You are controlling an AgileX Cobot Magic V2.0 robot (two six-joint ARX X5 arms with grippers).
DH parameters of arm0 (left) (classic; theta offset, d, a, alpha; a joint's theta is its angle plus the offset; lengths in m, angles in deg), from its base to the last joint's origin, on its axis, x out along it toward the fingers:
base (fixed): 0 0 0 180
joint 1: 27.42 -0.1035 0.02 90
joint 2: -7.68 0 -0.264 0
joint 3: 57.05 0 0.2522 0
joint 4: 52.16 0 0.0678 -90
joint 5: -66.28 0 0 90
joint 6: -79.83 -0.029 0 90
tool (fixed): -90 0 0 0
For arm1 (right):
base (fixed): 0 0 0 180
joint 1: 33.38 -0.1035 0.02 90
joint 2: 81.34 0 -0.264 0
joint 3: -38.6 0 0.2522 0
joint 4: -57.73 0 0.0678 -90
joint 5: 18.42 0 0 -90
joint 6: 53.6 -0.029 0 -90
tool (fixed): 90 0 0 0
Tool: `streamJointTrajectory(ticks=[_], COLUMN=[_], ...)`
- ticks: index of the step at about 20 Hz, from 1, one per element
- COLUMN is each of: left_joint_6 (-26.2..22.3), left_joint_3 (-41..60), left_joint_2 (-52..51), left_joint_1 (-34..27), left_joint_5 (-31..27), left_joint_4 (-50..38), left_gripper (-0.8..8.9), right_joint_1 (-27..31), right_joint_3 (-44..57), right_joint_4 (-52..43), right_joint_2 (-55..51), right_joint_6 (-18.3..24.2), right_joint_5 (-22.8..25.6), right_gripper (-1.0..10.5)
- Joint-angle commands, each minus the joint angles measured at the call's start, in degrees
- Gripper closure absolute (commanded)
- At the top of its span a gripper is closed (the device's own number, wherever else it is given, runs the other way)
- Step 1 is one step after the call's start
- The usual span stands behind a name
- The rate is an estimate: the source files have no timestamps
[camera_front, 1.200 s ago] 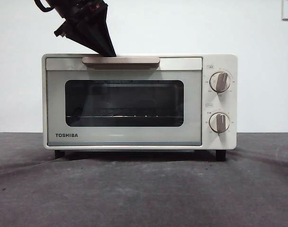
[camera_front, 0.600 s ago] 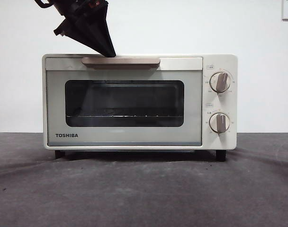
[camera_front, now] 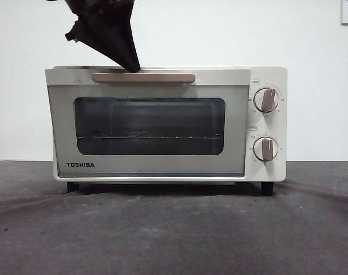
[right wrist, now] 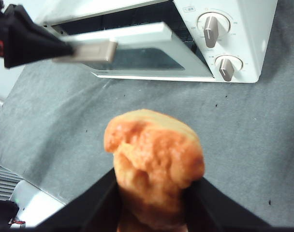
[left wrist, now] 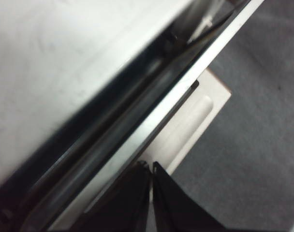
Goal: The left arm flap open the oven, the right arm pick bread and place it into oven, the left arm flap close the oven
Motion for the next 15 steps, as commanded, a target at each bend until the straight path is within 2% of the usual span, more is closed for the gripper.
streamJointTrajectory(ticks=[1,15], left_joint_6=[0.37,3.13], left_joint_3=[0.66,8.0], left_joint_2=[1.84,-0.2], left_joint_1=[0.79,4.39], left_joint_5=[-2.05,-3.37], left_joint_4=[0.98,-1.97], left_gripper=[7.97,7.97], right_joint_1=[-0.13,-0.13], right_joint_3=[-1.03,-1.03], right_joint_4=[-0.42,-0.31], right_joint_2=[0.15,0.15], right_joint_6=[0.9,0.92], right_joint_5=[-0.2,-0.17], right_gripper=[7.9,7.9])
